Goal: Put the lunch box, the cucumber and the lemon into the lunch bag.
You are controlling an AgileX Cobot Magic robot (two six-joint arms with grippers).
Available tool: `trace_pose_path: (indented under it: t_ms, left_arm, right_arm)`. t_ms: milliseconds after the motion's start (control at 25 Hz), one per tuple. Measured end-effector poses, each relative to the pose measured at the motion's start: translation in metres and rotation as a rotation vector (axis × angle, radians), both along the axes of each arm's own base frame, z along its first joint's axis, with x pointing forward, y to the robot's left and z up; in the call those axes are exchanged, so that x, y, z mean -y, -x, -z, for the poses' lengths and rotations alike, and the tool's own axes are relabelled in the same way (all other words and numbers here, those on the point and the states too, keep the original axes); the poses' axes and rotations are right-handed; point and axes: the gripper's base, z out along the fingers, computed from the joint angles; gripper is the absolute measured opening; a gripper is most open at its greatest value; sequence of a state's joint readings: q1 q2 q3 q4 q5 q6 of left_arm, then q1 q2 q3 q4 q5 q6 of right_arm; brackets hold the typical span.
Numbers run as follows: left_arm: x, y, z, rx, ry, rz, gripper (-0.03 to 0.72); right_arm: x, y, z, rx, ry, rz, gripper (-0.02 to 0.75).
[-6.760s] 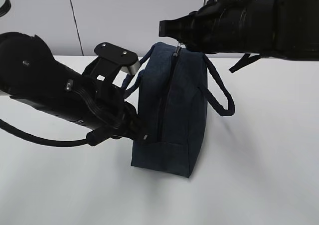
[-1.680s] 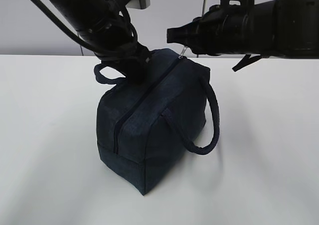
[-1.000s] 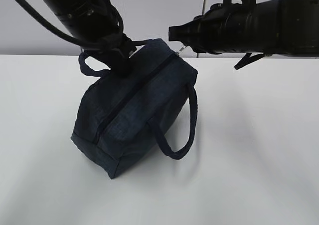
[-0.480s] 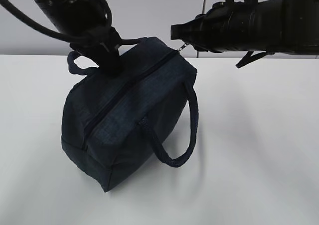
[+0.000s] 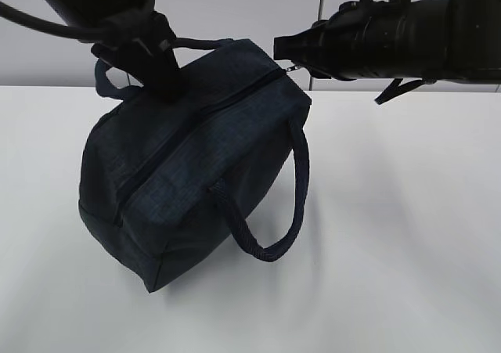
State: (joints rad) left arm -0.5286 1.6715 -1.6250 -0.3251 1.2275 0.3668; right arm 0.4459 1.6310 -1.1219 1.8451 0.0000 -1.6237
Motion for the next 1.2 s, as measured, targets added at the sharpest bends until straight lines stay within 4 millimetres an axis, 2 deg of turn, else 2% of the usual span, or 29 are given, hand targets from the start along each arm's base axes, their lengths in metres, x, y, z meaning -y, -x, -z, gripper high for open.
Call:
trace_pose_path:
  t_ms: [520, 1200]
  left_arm:
    - [-0.006, 0.018, -0.026, 0.028, 0.070, 0.009, -0.006]
    - [-0.011, 0.032, -0.043, 0.053, 0.118, 0.015, -0.006]
  right_arm:
    - [-0.001, -0.001, 0.002, -0.002, 0.007, -0.002, 0.000]
    - [-0.002, -0.001, 0.002, -0.001, 0.000, -0.016, 0.000]
